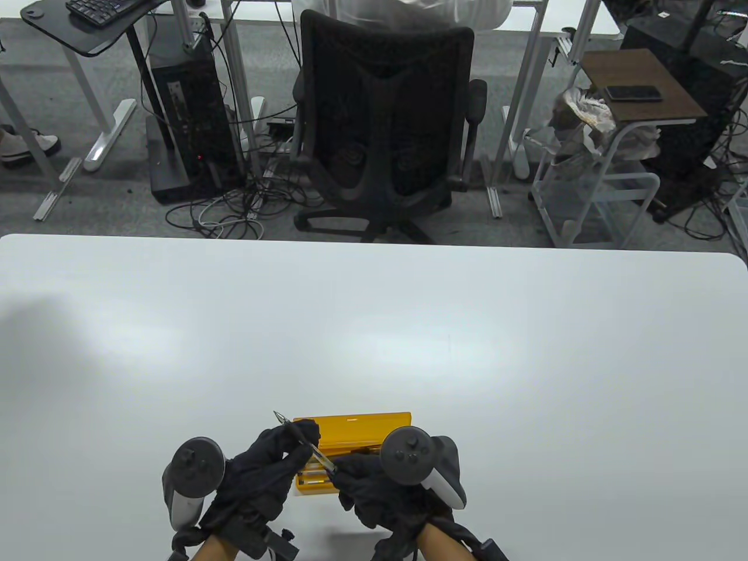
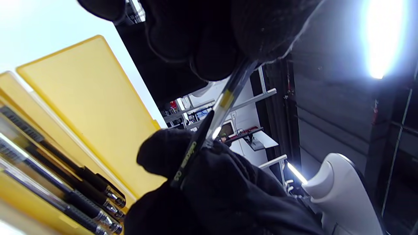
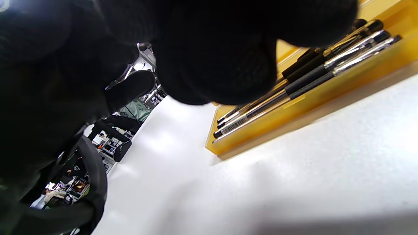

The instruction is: Cap pen on the opposite end

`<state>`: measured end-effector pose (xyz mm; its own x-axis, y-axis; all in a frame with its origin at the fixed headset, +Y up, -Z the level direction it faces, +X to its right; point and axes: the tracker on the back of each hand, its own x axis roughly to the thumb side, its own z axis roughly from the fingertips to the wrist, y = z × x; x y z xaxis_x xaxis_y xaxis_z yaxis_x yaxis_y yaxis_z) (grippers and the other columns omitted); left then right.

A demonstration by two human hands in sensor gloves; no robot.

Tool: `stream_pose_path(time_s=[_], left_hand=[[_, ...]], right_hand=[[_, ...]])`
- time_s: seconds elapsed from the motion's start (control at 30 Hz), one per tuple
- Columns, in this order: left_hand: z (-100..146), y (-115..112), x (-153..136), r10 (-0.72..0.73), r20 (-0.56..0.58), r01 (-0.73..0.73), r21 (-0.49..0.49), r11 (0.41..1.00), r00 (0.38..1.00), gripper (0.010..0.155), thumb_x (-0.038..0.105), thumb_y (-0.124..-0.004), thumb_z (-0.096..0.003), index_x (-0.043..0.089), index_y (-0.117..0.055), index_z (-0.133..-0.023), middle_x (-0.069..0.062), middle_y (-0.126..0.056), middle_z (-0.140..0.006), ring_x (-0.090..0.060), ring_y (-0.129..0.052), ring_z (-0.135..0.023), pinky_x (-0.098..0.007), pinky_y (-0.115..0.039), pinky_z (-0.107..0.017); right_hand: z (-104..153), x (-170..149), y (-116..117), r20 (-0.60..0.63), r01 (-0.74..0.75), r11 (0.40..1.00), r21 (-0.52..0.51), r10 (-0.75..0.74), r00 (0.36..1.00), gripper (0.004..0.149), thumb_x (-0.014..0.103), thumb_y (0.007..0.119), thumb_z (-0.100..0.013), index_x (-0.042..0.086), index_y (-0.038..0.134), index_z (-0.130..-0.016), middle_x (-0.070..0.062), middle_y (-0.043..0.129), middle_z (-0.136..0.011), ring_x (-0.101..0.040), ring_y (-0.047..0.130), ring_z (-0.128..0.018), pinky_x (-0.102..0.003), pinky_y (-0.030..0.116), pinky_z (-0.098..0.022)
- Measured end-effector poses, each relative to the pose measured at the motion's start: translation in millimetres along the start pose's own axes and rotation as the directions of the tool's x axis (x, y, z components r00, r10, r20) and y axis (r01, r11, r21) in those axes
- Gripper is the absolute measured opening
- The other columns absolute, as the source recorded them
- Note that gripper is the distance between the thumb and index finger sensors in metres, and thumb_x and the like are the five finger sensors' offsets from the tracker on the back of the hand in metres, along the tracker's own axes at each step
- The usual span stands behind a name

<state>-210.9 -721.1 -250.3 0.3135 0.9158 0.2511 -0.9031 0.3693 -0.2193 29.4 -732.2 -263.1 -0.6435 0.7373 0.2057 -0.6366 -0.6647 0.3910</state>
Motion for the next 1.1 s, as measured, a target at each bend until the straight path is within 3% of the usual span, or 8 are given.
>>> stream_pose_path(time_s=[0.17,0.3,0.4,0.57,0.63,0.77,0.83,1.1], left_hand=[[3,19,3,-0.032,-0.007,0.033,0.137,0.99,0.999,0.05,0.031,-0.076,-0.0542,0.014,-0.073,-0.101,-0.016,-0.083,-0.097,-0.037,-0.075,-0.085,-0.071,-0.047,-0.072],[7,47,1,-0.367,-0.119,0.384,0.21,0.899,0.923,0.05,0.033,-0.077,-0.0539,0.007,-0.074,-0.096,-0.018,-0.097,-0.079,-0.033,-0.092,-0.066,-0.066,-0.06,-0.065],[7,55,-5,-0.422,-0.249,0.473,0.204,0.857,0.872,0.051,0.036,-0.083,-0.0538,0.004,-0.077,-0.093,-0.018,-0.099,-0.067,-0.032,-0.092,-0.055,-0.065,-0.062,-0.063],[3,53,-13,-0.668,-0.414,0.734,0.0,0.679,0.618,0.052,0.037,-0.087,-0.0517,0.003,-0.081,-0.091,-0.016,-0.101,-0.06,-0.029,-0.093,-0.048,-0.062,-0.066,-0.061],[1,50,-19,-0.696,-0.461,0.764,-0.059,0.643,0.551,0.052,0.038,-0.088,-0.0508,0.002,-0.083,-0.089,-0.016,-0.101,-0.056,-0.028,-0.094,-0.044,-0.061,-0.067,-0.059],[-2,43,-33,-0.725,-0.514,0.783,-0.153,0.603,0.458,0.052,0.038,-0.089,-0.0505,0.003,-0.084,-0.088,-0.016,-0.101,-0.055,-0.028,-0.094,-0.043,-0.061,-0.068,-0.059],[-5,39,-39,-0.773,-0.499,0.817,-0.198,0.541,0.391,0.052,0.039,-0.089,-0.0506,0.003,-0.084,-0.088,-0.015,-0.101,-0.055,-0.027,-0.094,-0.043,-0.061,-0.068,-0.059],[-13,24,-57,-0.843,-0.473,0.841,-0.32,0.436,0.257,0.053,0.04,-0.089,-0.0504,0.004,-0.083,-0.088,-0.014,-0.101,-0.056,-0.027,-0.094,-0.044,-0.06,-0.068,-0.06]], right_hand=[[1,-1,1,-0.033,-0.071,0.997,0.004,0.071,0.997,0.052,0.039,0.075,-0.043,0.011,0.085,-0.086,-0.007,0.105,-0.056,-0.019,0.103,-0.032,-0.038,0.086,-0.027],[1,-3,-4,-0.049,-0.043,0.999,-0.019,0.042,0.998,0.052,0.039,0.075,-0.043,0.011,0.085,-0.086,-0.007,0.104,-0.057,-0.02,0.103,-0.033,-0.039,0.086,-0.027],[1,-4,-5,-0.052,-0.043,0.999,-0.019,0.042,0.998,0.052,0.039,0.075,-0.044,0.011,0.085,-0.086,-0.008,0.104,-0.057,-0.02,0.103,-0.033,-0.039,0.086,-0.027],[2,-4,-7,-0.063,-0.053,0.998,-0.024,0.052,0.997,0.052,0.039,0.075,-0.044,0.012,0.085,-0.086,-0.008,0.104,-0.057,-0.02,0.103,-0.033,-0.039,0.086,-0.027],[3,-4,-8,-0.069,-0.055,0.998,-0.034,0.053,0.996,0.052,0.04,0.075,-0.044,0.012,0.085,-0.086,-0.008,0.104,-0.057,-0.02,0.103,-0.033,-0.039,0.086,-0.028],[4,-7,-12,-0.082,-0.054,0.997,-0.047,0.05,0.995,0.052,0.04,0.075,-0.044,0.012,0.085,-0.087,-0.008,0.104,-0.058,-0.02,0.103,-0.034,-0.039,0.085,-0.028],[4,-9,-14,-0.091,-0.048,0.997,-0.056,0.043,0.995,0.053,0.04,0.075,-0.044,0.012,0.085,-0.087,-0.008,0.104,-0.058,-0.02,0.103,-0.034,-0.039,0.085,-0.028],[4,-11,-17,-0.103,-0.053,0.996,-0.066,0.046,0.994,0.053,0.04,0.075,-0.044,0.012,0.085,-0.087,-0.008,0.104,-0.059,-0.021,0.103,-0.034,-0.039,0.085,-0.028]])
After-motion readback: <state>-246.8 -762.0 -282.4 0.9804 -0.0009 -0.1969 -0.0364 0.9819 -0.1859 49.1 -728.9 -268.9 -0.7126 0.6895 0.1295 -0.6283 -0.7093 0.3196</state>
